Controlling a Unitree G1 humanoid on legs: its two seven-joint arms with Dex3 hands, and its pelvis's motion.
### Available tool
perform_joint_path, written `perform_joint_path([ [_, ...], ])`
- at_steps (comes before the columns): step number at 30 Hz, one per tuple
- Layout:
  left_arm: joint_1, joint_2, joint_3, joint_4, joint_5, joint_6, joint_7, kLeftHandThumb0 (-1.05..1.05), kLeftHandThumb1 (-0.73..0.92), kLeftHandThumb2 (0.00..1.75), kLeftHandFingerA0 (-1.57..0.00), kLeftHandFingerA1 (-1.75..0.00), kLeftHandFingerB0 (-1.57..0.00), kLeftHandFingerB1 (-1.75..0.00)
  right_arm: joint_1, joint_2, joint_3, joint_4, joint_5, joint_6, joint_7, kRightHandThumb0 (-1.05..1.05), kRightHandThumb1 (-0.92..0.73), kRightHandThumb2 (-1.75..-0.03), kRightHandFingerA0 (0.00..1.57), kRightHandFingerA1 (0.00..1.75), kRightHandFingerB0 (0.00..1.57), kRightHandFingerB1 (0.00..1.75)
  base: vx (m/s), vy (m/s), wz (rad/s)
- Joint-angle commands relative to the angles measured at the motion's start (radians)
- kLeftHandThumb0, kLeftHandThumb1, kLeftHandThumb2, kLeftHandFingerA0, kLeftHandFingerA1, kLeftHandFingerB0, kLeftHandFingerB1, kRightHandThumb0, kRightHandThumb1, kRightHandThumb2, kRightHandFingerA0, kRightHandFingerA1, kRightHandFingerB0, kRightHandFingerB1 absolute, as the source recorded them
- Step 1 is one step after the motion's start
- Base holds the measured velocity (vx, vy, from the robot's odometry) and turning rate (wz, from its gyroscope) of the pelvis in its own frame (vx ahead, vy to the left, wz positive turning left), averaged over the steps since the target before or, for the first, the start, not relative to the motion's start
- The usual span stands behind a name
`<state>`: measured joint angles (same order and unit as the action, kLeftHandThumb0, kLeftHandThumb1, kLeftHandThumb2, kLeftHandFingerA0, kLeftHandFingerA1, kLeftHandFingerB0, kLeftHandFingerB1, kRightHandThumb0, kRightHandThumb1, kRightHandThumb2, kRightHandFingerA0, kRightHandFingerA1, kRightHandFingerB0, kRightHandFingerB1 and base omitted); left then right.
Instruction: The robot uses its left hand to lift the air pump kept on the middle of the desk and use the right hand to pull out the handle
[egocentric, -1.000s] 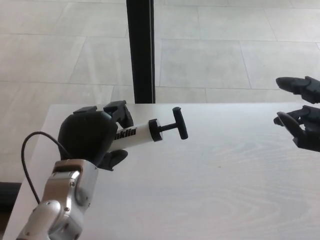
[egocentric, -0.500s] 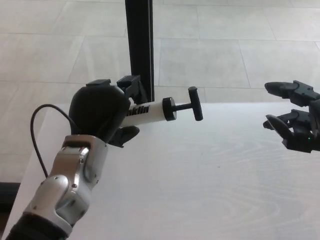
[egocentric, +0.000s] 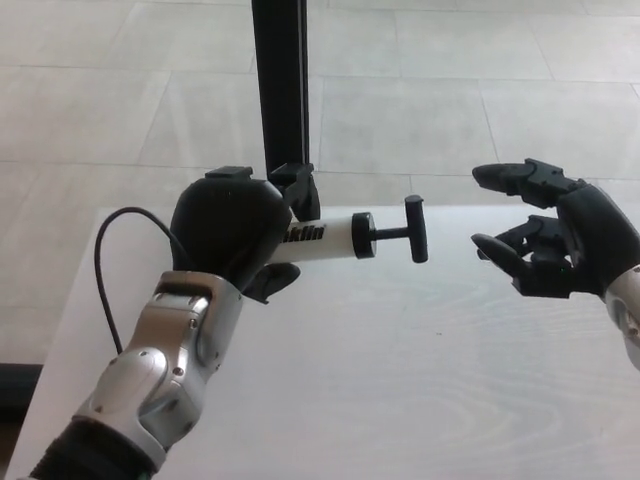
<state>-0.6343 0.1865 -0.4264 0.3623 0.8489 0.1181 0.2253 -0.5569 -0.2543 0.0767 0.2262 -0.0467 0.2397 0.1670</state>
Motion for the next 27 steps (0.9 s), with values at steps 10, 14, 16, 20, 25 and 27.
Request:
perform_joint_path([
  [10, -0.057, -0.062, -0.021, 0.055, 0.016, 0.048, 0.043, -0.18, 0.56, 0.93, -0.81, -1.75, -0.62, -1.55, -0.033, 0.051, 0.047, 0.018, -0.073, 0.082, -0.034, -0.40, -0.63, -0.58, 0.81, 0.84, 0.43, 0.44, 0.00, 0.000, 0.00],
  [14, -0.068, -0.075, -0.023, 0.045, 0.031, 0.057, 0.041, -0.16, 0.55, 0.85, -0.81, -1.75, -0.61, -1.57, -0.027, 0.056, 0.050, 0.038, -0.071, 0.070, -0.023, -0.46, -0.44, -0.87, 0.78, 0.86, 0.34, 0.57, 0.00, 0.000, 0.00],
  [16, -0.079, -0.092, -0.011, 0.045, 0.011, 0.037, 0.059, -0.18, 0.57, 0.82, -0.80, -1.75, -0.58, -1.59, -0.024, 0.061, 0.076, 0.051, -0.093, 0.068, -0.026, -0.46, -0.63, -0.58, 0.83, 0.86, 0.45, 0.44, 0.00, 0.000, 0.00],
  [20, -0.099, -0.126, -0.006, 0.056, 0.005, 0.040, 0.068, -0.22, 0.54, 0.75, -0.85, -1.75, -0.68, -1.53, -0.016, 0.074, 0.082, 0.065, -0.090, 0.016, -0.030, -0.44, -0.61, -0.57, 0.87, 1.02, 0.47, 0.52, 0.00, 0.000, 0.00],
  [25, -0.087, -0.138, -0.013, 0.044, 0.010, 0.034, 0.082, -0.18, 0.49, 0.86, -0.88, -1.75, -0.64, -1.62, -0.030, 0.088, 0.074, 0.090, -0.098, -0.005, -0.050, -0.42, -0.65, -0.58, 0.82, 0.95, 0.46, 0.51, 0.00, 0.000, 0.00],
  [27, -0.072, -0.140, -0.019, 0.039, 0.012, 0.029, 0.088, -0.22, 0.52, 0.81, -0.90, -1.75, -0.70, -1.49, -0.037, 0.098, 0.060, 0.088, -0.091, 0.003, -0.055, -0.34, -0.68, -0.63, 0.89, 1.02, 0.49, 0.54, 0.00, 0.000, 0.00],
])
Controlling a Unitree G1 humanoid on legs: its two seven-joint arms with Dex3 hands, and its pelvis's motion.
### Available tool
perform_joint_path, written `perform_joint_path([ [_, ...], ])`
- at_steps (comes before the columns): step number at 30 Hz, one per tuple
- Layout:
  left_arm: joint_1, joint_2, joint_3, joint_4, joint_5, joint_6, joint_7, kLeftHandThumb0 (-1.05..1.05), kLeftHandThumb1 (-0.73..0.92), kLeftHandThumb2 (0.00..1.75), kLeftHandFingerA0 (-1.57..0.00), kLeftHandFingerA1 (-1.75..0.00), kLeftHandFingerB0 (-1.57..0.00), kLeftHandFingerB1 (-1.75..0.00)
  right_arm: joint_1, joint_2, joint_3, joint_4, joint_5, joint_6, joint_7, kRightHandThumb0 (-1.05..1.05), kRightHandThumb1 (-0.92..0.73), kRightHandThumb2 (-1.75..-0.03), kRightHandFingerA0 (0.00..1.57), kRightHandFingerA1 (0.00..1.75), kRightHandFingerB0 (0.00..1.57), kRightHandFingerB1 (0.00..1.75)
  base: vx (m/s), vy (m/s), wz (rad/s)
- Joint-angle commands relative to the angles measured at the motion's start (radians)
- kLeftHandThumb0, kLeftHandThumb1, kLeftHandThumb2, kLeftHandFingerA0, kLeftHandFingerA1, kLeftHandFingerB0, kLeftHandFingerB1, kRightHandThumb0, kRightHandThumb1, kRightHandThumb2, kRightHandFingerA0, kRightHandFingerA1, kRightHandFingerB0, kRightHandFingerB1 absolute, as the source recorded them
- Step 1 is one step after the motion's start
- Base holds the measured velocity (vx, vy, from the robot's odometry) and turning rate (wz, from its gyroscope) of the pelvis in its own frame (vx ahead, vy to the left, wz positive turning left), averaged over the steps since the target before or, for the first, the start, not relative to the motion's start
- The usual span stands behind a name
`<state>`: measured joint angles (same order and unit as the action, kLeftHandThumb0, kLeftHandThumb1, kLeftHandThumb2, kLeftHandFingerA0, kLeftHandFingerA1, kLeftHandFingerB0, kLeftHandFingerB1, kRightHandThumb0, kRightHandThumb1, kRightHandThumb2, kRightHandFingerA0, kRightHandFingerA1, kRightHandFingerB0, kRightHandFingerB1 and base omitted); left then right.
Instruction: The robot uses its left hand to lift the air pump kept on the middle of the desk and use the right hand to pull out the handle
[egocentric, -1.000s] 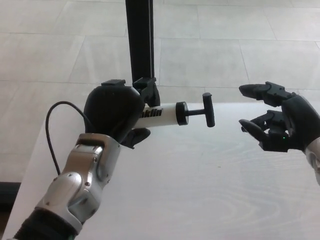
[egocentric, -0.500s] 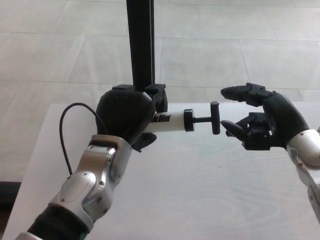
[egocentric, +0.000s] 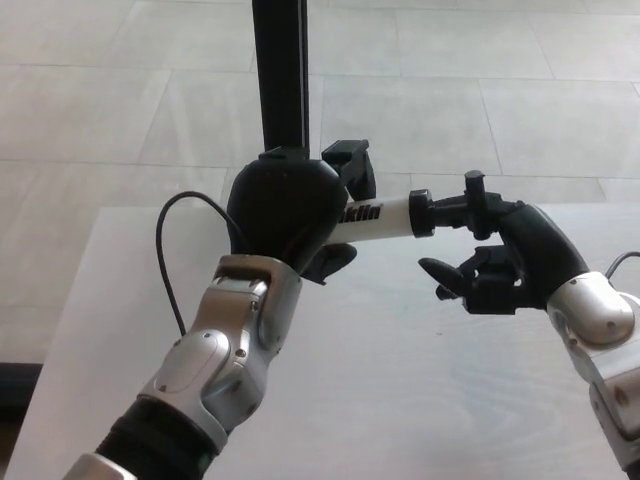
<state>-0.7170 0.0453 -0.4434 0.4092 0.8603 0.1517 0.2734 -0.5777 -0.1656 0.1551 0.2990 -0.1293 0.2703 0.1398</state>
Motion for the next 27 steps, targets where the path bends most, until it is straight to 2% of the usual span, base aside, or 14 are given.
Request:
perform_joint_path([
  [1, 0.010, 0.001, -0.004, -0.002, 0.000, -0.004, 0.044, -0.21, 0.51, 0.80, -0.90, -1.75, -0.70, -1.49, -0.023, 0.010, -0.022, 0.022, -0.013, -0.038, -0.033, -0.31, -0.71, -0.67, 0.93, 1.11, 0.55, 0.60, 0.00, 0.000, 0.00],
  [3, 0.010, 0.001, -0.006, 0.000, -0.001, -0.001, 0.039, -0.20, 0.50, 0.85, -0.91, -1.75, -0.76, -1.33, -0.029, 0.010, -0.020, 0.027, -0.024, -0.042, -0.042, -0.27, -0.72, -0.71, 0.96, 1.27, 0.62, 0.65, 0.00, 0.000, 0.00],
  [4, 0.015, 0.005, -0.008, -0.007, -0.004, -0.006, 0.031, -0.19, 0.54, 0.66, -1.08, -1.75, -0.83, -0.93, -0.032, 0.015, -0.032, 0.027, -0.010, -0.051, -0.041, -0.21, -0.72, -0.80, 0.93, 1.48, 0.72, 0.75, 0.00, 0.000, 0.00],
  [6, 0.019, 0.006, -0.002, -0.015, -0.019, -0.009, 0.015, -0.23, 0.58, 0.65, -0.91, -1.75, -0.80, -1.11, -0.037, 0.021, -0.042, 0.035, -0.001, -0.059, -0.041, -0.15, -0.70, -0.84, 0.92, 1.60, 0.76, 0.83, 0.00, 0.000, 0.00],
  [8, 0.022, 0.008, 0.001, -0.016, -0.027, -0.019, 0.015, -0.27, 0.61, 0.62, -0.93, -1.74, -0.86, -0.97, -0.042, 0.022, -0.043, 0.036, -0.015, -0.063, -0.059, -0.14, -0.70, -0.87, 0.91, 1.63, 0.82, 0.96, 0.00, 0.000, 0.00],
  [11, 0.024, 0.018, -0.010, 0.002, -0.015, -0.031, 0.037, -0.19, 0.58, 0.88, -1.11, -1.70, -0.77, -1.23, -0.050, 0.007, -0.033, 0.036, -0.049, -0.082, -0.075, -0.14, -0.66, -0.95, 0.92, 1.49, 0.89, 0.99, 0.00, 0.000, 0.00],
  [12, 0.025, 0.021, -0.015, 0.005, -0.009, -0.028, 0.038, -0.25, 0.65, 0.81, -0.90, -1.75, -0.75, -1.32, -0.054, 0.002, -0.032, 0.038, -0.053, -0.089, -0.074, -0.15, -0.66, -0.95, 0.91, 1.48, 0.89, 0.97, 0.00, 0.000, 0.00],
  [14, 0.030, 0.022, -0.015, 0.007, -0.016, -0.027, 0.030, -0.20, 0.59, 0.93, -0.90, -1.72, -0.80, -1.12, -0.060, -0.007, -0.032, 0.036, -0.060, -0.089, -0.068, -0.13, -0.60, -1.01, 0.94, 1.48, 0.92, 0.98, 0.00, 0.000, 0.00],
  [19, 0.033, 0.040, -0.024, 0.019, -0.005, -0.049, 0.063, -0.19, 0.52, 1.05, -0.90, -1.73, -0.79, -1.18, -0.062, -0.009, -0.044, 0.027, -0.047, -0.073, -0.044, -0.14, -0.62, -0.96, 0.93, 1.50, 0.92, 1.00, 0.00, 0.000, 0.00],
  [20, 0.032, 0.044, -0.029, 0.024, 0.001, -0.056, 0.077, -0.24, 0.48, 1.09, -1.19, -1.35, -0.87, -1.09, -0.059, -0.014, -0.042, 0.020, -0.050, -0.063, -0.038, -0.14, -0.62, -0.96, 0.93, 1.48, 0.92, 1.01, 0.00, 0.000, 0.00],
  [21, 0.032, 0.045, -0.028, 0.026, -0.002, -0.058, 0.081, -0.24, 0.48, 1.09, -1.19, -1.35, -0.87, -1.09, -0.058, -0.014, -0.042, 0.020, -0.049, -0.066, -0.036, -0.14, -0.62, -0.96, 0.93, 1.48, 0.92, 1.01, 0.00, 0.000, 0.00],
  [23, 0.030, 0.049, -0.031, 0.025, -0.001, -0.051, 0.071, -0.20, 0.54, 1.00, -0.90, -1.75, -0.72, -1.42, -0.052, -0.015, -0.044, 0.017, -0.040, -0.073, -0.021, -0.13, -0.63, -0.94, 0.93, 1.51, 0.92, 0.98, 0.00, 0.000, 0.00],
  [25, 0.029, 0.046, -0.026, 0.020, -0.010, -0.036, 0.051, -0.30, 0.67, 0.77, -0.94, -1.64, -0.83, -1.08, -0.054, -0.019, -0.037, 0.021, -0.040, -0.076, -0.004, -0.14, -0.65, -0.89, 0.96, 1.51, 0.93, 0.85, 0.00, 0.000, 0.00],
  [27, 0.030, 0.050, -0.024, 0.022, -0.015, -0.049, 0.054, -0.26, 0.61, 0.86, -0.93, -1.57, -0.82, -0.76, -0.056, -0.027, -0.029, 0.005, -0.036, -0.053, 0.025, -0.20, -0.71, -0.74, 0.93, 1.52, 0.68, 0.59, 0.00, 0.000, 0.00],
])
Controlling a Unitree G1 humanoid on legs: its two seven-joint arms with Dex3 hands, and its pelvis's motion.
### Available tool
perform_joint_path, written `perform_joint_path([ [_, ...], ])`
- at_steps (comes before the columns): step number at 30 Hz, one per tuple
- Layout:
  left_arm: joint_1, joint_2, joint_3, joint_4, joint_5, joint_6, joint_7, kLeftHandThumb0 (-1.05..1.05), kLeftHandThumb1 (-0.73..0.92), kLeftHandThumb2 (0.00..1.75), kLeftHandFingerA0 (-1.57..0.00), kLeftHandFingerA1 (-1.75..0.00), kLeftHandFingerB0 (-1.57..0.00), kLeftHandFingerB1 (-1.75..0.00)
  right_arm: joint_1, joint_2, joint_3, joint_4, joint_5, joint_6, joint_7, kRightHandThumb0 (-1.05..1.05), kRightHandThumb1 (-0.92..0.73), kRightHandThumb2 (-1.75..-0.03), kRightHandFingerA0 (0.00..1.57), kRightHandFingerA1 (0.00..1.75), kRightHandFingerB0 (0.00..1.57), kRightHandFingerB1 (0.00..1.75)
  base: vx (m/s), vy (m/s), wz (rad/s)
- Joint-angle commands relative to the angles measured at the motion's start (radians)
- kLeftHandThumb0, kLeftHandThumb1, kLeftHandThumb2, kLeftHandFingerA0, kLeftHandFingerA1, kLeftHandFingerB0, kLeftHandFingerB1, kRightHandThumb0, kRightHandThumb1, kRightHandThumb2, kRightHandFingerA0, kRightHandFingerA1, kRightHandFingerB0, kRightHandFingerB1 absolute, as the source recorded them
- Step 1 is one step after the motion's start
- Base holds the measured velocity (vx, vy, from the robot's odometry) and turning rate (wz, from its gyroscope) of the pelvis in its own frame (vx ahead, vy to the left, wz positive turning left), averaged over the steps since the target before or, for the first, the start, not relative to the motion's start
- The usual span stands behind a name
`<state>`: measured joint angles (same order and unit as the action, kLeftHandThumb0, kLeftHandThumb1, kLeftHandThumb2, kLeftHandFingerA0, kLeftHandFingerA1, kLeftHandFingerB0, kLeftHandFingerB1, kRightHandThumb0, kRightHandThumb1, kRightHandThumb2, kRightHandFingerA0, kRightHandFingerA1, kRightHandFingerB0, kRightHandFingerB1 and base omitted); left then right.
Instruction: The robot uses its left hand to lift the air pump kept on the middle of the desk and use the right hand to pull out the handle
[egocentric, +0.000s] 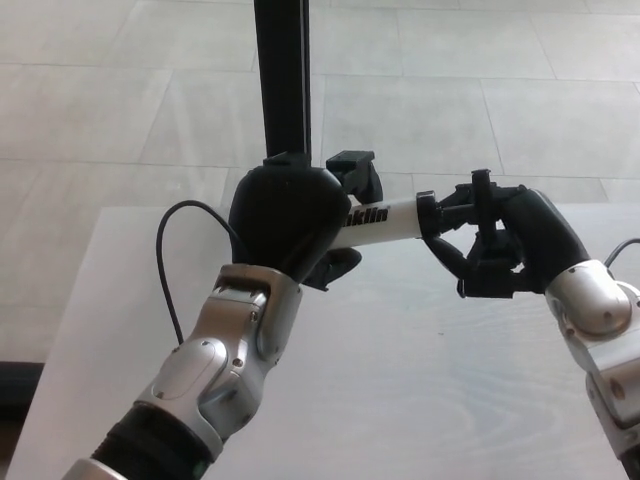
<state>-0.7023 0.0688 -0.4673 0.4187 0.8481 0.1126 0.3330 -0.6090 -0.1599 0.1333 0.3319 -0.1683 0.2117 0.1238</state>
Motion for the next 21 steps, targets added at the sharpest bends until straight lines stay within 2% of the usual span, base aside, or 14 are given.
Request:
perform_joint_path([
  [1, 0.014, 0.028, 0.001, 0.013, -0.003, -0.011, -0.005, -0.26, 0.61, 0.86, -0.93, -1.57, -0.82, -0.76, -0.027, -0.032, -0.007, -0.027, 0.004, 0.006, 0.045, -0.20, -0.71, -0.74, 0.93, 1.52, 0.68, 0.59, 0.00, 0.000, 0.00],
  [2, 0.016, 0.029, 0.002, 0.011, -0.005, -0.010, -0.007, -0.20, 0.55, 0.97, -0.88, -1.75, -0.71, -1.41, -0.031, -0.032, -0.011, -0.032, 0.022, 0.026, 0.070, -0.36, -0.56, -0.97, 1.21, 1.34, 0.43, 0.62, 0.00, 0.000, 0.00],
  [4, 0.019, 0.035, -0.002, 0.009, 0.003, -0.006, -0.001, -0.18, 0.51, 0.99, -0.87, -1.75, -0.72, -1.46, -0.039, -0.032, -0.022, -0.056, 0.066, 0.085, 0.132, -0.45, -0.51, -0.93, 1.21, 1.38, 0.31, 0.56, 0.00, 0.000, 0.00],
  [5, 0.020, 0.037, 0.000, 0.015, 0.003, -0.020, 0.020, -0.16, 0.48, 1.02, -0.85, -1.75, -0.67, -1.53, -0.043, -0.042, -0.021, -0.083, 0.075, 0.145, 0.162, -0.55, -0.68, -0.60, 1.00, 1.59, 0.17, 0.33, 0.00, 0.000, 0.00],
  [8, 0.018, 0.034, 0.006, -0.002, -0.003, 0.012, -0.024, -0.21, 0.58, 0.92, -0.84, -1.75, -0.66, -1.53, -0.045, -0.071, -0.020, -0.089, 0.078, 0.171, 0.201, -0.58, -0.64, -0.59, 0.98, 1.38, 0.04, 0.27, 0.00, 0.000, 0.00],
  [9, 0.019, 0.036, 0.008, -0.008, -0.004, 0.017, -0.031, -0.19, 0.62, 0.85, -1.02, -1.75, -0.68, -1.39, -0.047, -0.084, -0.014, -0.085, 0.074, 0.174, 0.216, -0.59, -0.63, -0.59, 0.99, 1.30, 0.00, 0.28, 0.00, 0.000, 0.00],
  [10, 0.021, 0.038, 0.009, -0.013, -0.002, 0.021, -0.037, -0.28, 0.67, 0.73, -0.83, -1.75, -0.71, -1.43, -0.051, -0.093, -0.011, -0.077, 0.077, 0.177, 0.231, -0.61, -0.49, -0.88, 1.02, 1.15, 0.00, 0.27, 0.00, 0.000, 0.00],
  [12, 0.018, 0.049, 0.000, -0.016, 0.023, 0.031, -0.032, -0.30, 0.68, 0.66, -0.83, -1.74, -0.70, -1.46, -0.053, -0.109, -0.003, -0.073, 0.074, 0.188, 0.252, -0.58, -0.63, -0.61, 0.98, 1.14, 0.07, 0.21, 0.00, 0.000, 0.00],
  [14, 0.016, 0.051, -0.003, -0.004, 0.029, 0.016, -0.004, -0.19, 0.60, 0.80, -0.95, -1.74, -0.66, -1.38, -0.051, -0.111, 0.001, -0.087, 0.071, 0.210, 0.247, -0.56, -0.55, -0.93, 1.02, 1.12, 0.04, 0.38, 0.00, 0.000, 0.00],
  [15, 0.017, 0.046, 0.004, -0.006, 0.018, 0.018, -0.012, -0.15, 0.59, 0.90, -0.94, -1.75, -0.67, -1.37, -0.057, -0.097, -0.011, -0.093, 0.078, 0.234, 0.228, -0.49, -0.71, -0.66, 1.01, 1.27, 0.18, 0.35, 0.00, 0.000, 0.00],
  [17, 0.018, 0.043, 0.008, -0.008, 0.011, 0.021, -0.021, -0.21, 0.57, 0.92, -0.83, -1.75, -0.66, -1.51, -0.059, -0.087, -0.021, -0.100, 0.081, 0.249, 0.216, -0.46, -0.74, -0.67, 1.02, 1.33, 0.27, 0.38, 0.00, 0.000, 0.00],
  [19, 0.022, 0.041, 0.011, -0.024, 0.006, 0.028, -0.036, -0.15, 0.56, 0.95, -0.94, -1.75, -0.68, -1.36, -0.054, -0.063, -0.047, -0.084, 0.091, 0.212, 0.176, -0.39, -0.79, -0.72, 1.08, 1.46, 0.46, 0.51, 0.00, 0.000, 0.00],
  [20, 0.023, 0.039, 0.012, -0.030, 0.004, 0.036, -0.049, -0.21, 0.56, 0.96, -0.86, -1.67, -0.78, -1.07, -0.055, -0.053, -0.055, -0.078, 0.086, 0.207, 0.161, -0.36, -0.82, -0.73, 1.04, 1.55, 0.53, 0.54, 0.00, 0.000, 0.00],
  [21, 0.020, 0.041, 0.010, -0.028, 0.010, 0.035, -0.041, -0.31, 0.59, 0.85, -0.96, -1.74, -0.78, -1.11, -0.055, -0.050, -0.058, -0.075, 0.083, 0.201, 0.156, -0.35, -0.83, -0.74, 1.05, 1.63, 0.58, 0.57, 0.00, 0.000, 0.00],
])
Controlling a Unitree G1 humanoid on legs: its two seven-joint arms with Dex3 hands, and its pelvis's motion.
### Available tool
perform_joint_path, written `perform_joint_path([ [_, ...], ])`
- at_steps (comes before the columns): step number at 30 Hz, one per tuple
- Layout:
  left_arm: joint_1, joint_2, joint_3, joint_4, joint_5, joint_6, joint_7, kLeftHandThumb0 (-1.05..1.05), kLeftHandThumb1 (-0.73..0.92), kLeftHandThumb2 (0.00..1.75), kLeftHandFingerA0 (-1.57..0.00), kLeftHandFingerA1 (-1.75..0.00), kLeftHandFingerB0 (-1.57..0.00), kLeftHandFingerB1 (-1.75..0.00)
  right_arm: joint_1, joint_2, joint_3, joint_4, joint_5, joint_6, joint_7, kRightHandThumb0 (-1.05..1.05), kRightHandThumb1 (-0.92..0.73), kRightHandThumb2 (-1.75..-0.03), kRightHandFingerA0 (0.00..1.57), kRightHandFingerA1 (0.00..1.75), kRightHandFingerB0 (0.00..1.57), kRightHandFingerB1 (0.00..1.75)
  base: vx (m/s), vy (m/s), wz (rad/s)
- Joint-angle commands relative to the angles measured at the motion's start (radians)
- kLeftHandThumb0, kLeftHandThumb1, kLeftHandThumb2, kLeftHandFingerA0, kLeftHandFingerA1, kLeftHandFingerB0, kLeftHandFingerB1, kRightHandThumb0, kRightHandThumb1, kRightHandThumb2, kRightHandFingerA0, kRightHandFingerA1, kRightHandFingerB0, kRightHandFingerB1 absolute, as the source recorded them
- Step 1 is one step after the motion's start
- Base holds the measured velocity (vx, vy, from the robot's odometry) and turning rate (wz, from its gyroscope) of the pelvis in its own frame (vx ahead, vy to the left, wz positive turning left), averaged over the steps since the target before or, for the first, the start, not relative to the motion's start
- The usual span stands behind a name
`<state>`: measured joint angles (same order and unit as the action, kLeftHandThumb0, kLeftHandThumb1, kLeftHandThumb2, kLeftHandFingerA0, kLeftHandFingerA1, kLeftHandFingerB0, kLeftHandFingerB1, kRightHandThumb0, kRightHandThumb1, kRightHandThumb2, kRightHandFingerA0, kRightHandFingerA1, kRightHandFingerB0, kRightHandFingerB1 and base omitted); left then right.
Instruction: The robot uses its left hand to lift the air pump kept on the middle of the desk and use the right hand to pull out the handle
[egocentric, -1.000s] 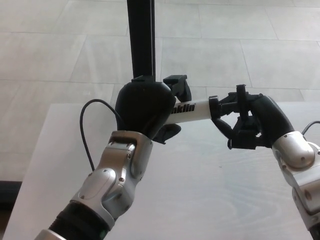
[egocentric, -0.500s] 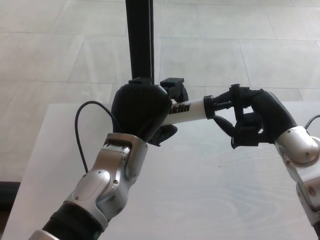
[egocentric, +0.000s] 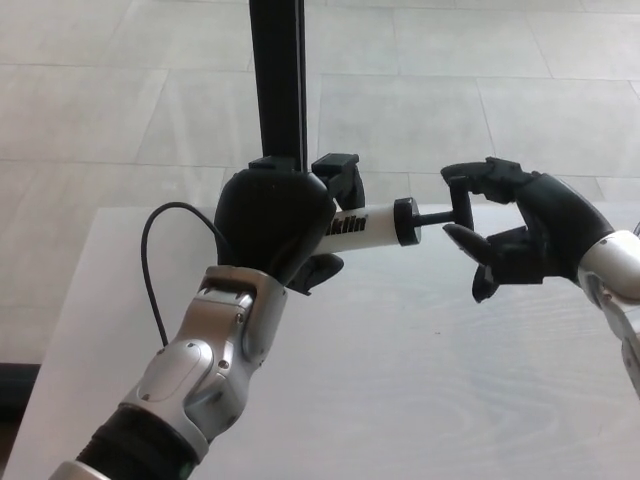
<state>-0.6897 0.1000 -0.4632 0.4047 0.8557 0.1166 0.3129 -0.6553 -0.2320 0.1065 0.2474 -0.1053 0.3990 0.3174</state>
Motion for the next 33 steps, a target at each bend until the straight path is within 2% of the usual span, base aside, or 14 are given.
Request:
perform_joint_path([
  [1, 0.008, 0.009, 0.006, -0.014, 0.004, 0.032, -0.021, -0.31, 0.59, 0.85, -0.96, -1.74, -0.78, -1.11, -0.008, 0.024, -0.033, 0.010, 0.018, 0.013, -0.038, -0.35, -0.83, -0.74, 1.05, 1.63, 0.58, 0.57, 0.00, 0.000, 0.00],
  [3, 0.007, 0.008, 0.007, -0.015, 0.004, 0.031, -0.014, -0.23, 0.59, 0.91, -0.85, -1.69, -0.78, -1.17, -0.008, 0.027, -0.035, 0.014, 0.012, 0.004, -0.042, -0.32, -0.82, -0.76, 1.03, 1.68, 0.63, 0.60, 0.00, 0.000, 0.00],
  [4, 0.004, -0.001, 0.014, -0.013, -0.008, 0.030, -0.009, -0.21, 0.56, 0.97, -0.86, -1.75, -0.71, -1.40, 0.001, 0.038, -0.043, 0.016, 0.016, -0.015, -0.056, -0.25, -0.81, -0.76, 0.99, 1.72, 0.70, 0.65, 0.00, 0.000, 0.00],
  [5, 0.002, -0.001, 0.014, -0.009, -0.008, 0.024, -0.004, -0.19, 0.55, 1.00, -0.88, -1.73, -0.75, -1.28, 0.004, 0.045, -0.048, 0.013, 0.017, -0.014, -0.062, -0.25, -0.79, -0.78, 0.94, 1.74, 0.73, 0.67, 0.00, 0.000, 0.00],
  [11, -0.005, 0.003, 0.012, 0.002, -0.002, 0.000, 0.022, -0.19, 0.51, 1.00, -0.88, -1.75, -0.74, -1.47, 0.008, 0.080, -0.056, 0.030, -0.005, -0.065, -0.125, -0.16, -0.66, -1.01, 0.96, 1.74, 0.85, 0.80, 0.00, 0.000, 0.00],
  [12, -0.004, 0.003, 0.009, -0.001, 0.002, 0.006, 0.017, -0.14, 0.51, 0.96, -0.94, -1.75, -0.79, -1.20, 0.008, 0.078, -0.054, 0.028, -0.013, -0.074, -0.131, -0.17, -0.66, -1.03, 0.97, 1.72, 0.85, 0.87, 0.00, 0.000, 0.00],
  [13, -0.003, 0.001, 0.010, -0.002, 0.002, 0.010, 0.017, -0.16, 0.53, 1.00, -1.05, -1.68, -0.86, -1.18, 0.005, 0.079, -0.055, 0.032, -0.017, -0.077, -0.138, -0.17, -0.66, -1.05, 0.97, 1.73, 0.85, 0.94, 0.00, 0.000, 0.00],
  [16, 0.002, -0.002, 0.011, -0.008, -0.001, 0.025, -0.005, -0.20, 0.52, 0.99, -0.91, -1.64, -0.85, -1.14, 0.000, 0.078, -0.061, 0.040, -0.019, -0.092, -0.158, -0.16, -0.66, -1.06, 0.92, 1.67, 0.84, 1.15, 0.00, 0.000, 0.00],
  [18, 0.002, -0.004, 0.019, -0.008, -0.010, 0.021, -0.002, -0.15, 0.51, 1.00, -0.91, -1.73, -0.68, -1.37, -0.004, 0.077, -0.060, 0.049, -0.020, -0.103, -0.162, -0.16, -0.65, -1.07, 0.93, 1.64, 0.84, 1.20, 0.00, 0.000, 0.00],
  [19, 0.002, -0.001, 0.017, -0.007, -0.010, 0.013, -0.002, -0.18, 0.52, 1.00, -0.85, -1.73, -0.74, -1.41, -0.004, 0.073, -0.062, 0.056, -0.019, -0.114, -0.164, -0.16, -0.63, -1.06, 0.89, 1.60, 0.82, 1.26, 0.00, 0.000, 0.00],
  [25, -0.003, 0.004, 0.014, -0.003, 0.000, 0.014, 0.004, -0.20, 0.53, 1.01, -0.84, -1.75, -0.69, -1.46, 0.009, 0.061, -0.062, 0.069, -0.021, -0.159, -0.169, -0.19, -0.64, -1.05, 0.89, 1.75, 0.75, 1.58, 0.00, 0.000, 0.00],
  [29, 0.001, 0.013, 0.018, -0.006, 0.005, 0.022, 0.006, -0.13, 0.51, 1.02, -0.95, -1.75, -0.74, -1.34, 0.007, 0.059, -0.063, 0.078, -0.030, -0.162, -0.185, -0.18, -0.60, -1.11, 0.89, 1.75, 0.75, 1.59, 0.00, 0.000, 0.00],
  [31, 0.003, 0.021, 0.014, -0.009, 0.017, 0.035, -0.002, -0.21, 0.55, 0.95, -0.83, -1.73, -0.79, -1.15, 0.010, 0.059, -0.066, 0.078, -0.042, -0.177, -0.211, -0.16, -0.55, -1.17, 0.90, 1.75, 0.77, 1.59, 0.00, 0.000, 0.00],
  [33, 0.006, 0.027, 0.014, -0.017, 0.019, 0.038, -0.010, -0.12, 0.53, 0.96, -0.91, -1.75, -0.68, -1.34, 0.016, 0.068, -0.079, 0.075, -0.040, -0.180, -0.239, -0.17, -0.56, -1.16, 0.90, 1.75, 0.76, 1.58, 0.00, 0.000, 0.00],
])
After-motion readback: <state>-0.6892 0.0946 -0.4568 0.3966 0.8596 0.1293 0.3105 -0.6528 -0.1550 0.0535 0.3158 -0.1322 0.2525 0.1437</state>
